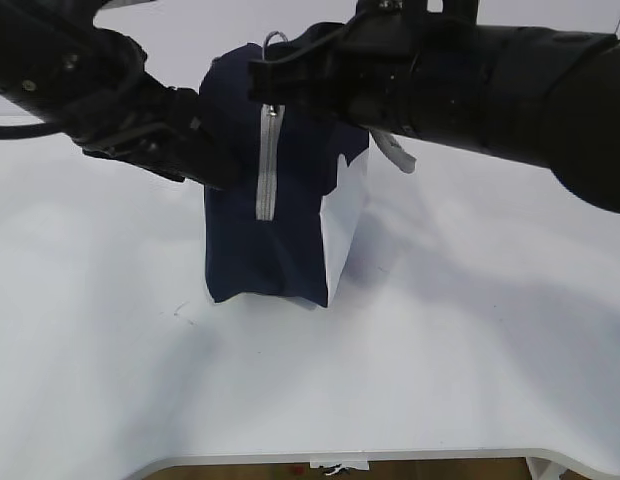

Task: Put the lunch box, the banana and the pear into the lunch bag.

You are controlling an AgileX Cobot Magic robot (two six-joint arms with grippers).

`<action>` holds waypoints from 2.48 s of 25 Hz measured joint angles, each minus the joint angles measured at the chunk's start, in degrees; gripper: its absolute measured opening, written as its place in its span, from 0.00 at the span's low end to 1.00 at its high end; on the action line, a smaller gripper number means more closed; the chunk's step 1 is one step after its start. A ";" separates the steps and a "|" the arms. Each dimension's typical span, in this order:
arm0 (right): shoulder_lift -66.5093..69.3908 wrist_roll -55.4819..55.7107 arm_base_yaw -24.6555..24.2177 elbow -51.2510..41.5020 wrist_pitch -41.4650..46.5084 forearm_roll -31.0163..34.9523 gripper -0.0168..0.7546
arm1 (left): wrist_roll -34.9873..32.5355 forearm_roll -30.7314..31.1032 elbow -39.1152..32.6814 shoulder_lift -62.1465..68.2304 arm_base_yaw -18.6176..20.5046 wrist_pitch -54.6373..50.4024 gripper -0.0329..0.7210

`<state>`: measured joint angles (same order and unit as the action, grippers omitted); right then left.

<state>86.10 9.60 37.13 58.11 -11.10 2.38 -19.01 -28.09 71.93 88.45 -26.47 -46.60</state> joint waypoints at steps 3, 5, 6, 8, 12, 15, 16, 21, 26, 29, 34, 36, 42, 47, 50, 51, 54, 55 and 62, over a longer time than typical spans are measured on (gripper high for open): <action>0.00 0.00 0.00 0.00 0.00 0.14 0.02 | -0.36 0.00 0.00 1.44 0.00 2.60 0.63; 0.00 0.00 0.00 0.00 0.00 0.23 0.02 | -0.77 -0.04 0.00 1.90 0.00 4.27 0.63; 0.00 0.00 0.00 0.00 0.00 0.23 0.02 | -1.00 -0.04 0.00 2.27 0.00 5.10 0.63; 0.00 0.00 0.00 0.00 0.00 0.23 0.02 | -1.35 -0.29 0.00 3.20 0.00 6.79 0.63; 0.08 0.00 0.00 0.00 0.00 0.23 0.02 | -3.42 -2.93 0.00 5.14 0.00 8.27 0.52; 0.08 0.00 0.00 0.00 0.00 0.36 0.02 | -5.39 -4.10 0.00 5.43 0.00 8.27 0.32; 0.08 0.00 0.00 0.00 0.00 0.36 0.02 | -5.89 -4.23 0.00 5.43 0.00 8.27 0.24; 0.22 0.00 0.00 0.00 0.34 1.43 0.02 | -6.72 -0.10 0.00 5.43 0.00 5.57 0.05; 0.22 0.00 0.00 0.00 0.39 2.80 0.02 | -6.85 4.79 0.04 5.43 -0.04 3.11 0.04; 0.22 0.00 0.00 0.00 0.39 3.67 0.02 | -6.85 6.20 0.04 5.16 -0.04 2.06 0.04; 0.22 0.00 -0.82 0.00 0.39 5.05 0.02 | -6.89 8.53 0.04 3.14 -0.13 -0.70 0.04; 0.37 0.00 -1.17 0.09 0.12 5.29 0.02 | -6.89 9.08 0.04 2.65 -0.13 -2.10 0.04; 1.36 0.00 -1.62 0.43 -0.31 7.03 0.02 | -6.89 9.83 0.04 2.24 -0.13 -4.89 0.04; 1.49 0.00 -1.62 1.62 -0.19 7.57 0.02 | -6.89 10.66 0.04 2.02 -0.13 -6.40 0.04; 1.49 0.00 -1.62 2.76 0.99 7.69 0.02 | -6.89 11.44 0.04 1.89 -0.13 -6.53 0.04; 1.49 0.00 -1.62 2.99 1.76 7.69 0.02 | -6.89 11.54 0.04 1.89 -0.13 -6.64 0.04; 1.49 -0.09 -1.62 3.09 2.47 7.81 0.02 | -6.89 11.68 0.04 1.89 -0.13 -6.96 0.04; 1.49 -0.09 -1.75 3.09 2.55 7.81 0.02 | -6.89 11.68 0.04 1.89 -0.13 -7.20 0.04; 1.49 -0.09 -4.81 3.22 3.67 8.51 0.02 | -6.89 12.07 0.04 0.40 -0.13 -8.25 0.04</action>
<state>87.59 9.51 32.31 61.33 -7.43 10.89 -25.90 -16.02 71.96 88.85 -26.60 -54.85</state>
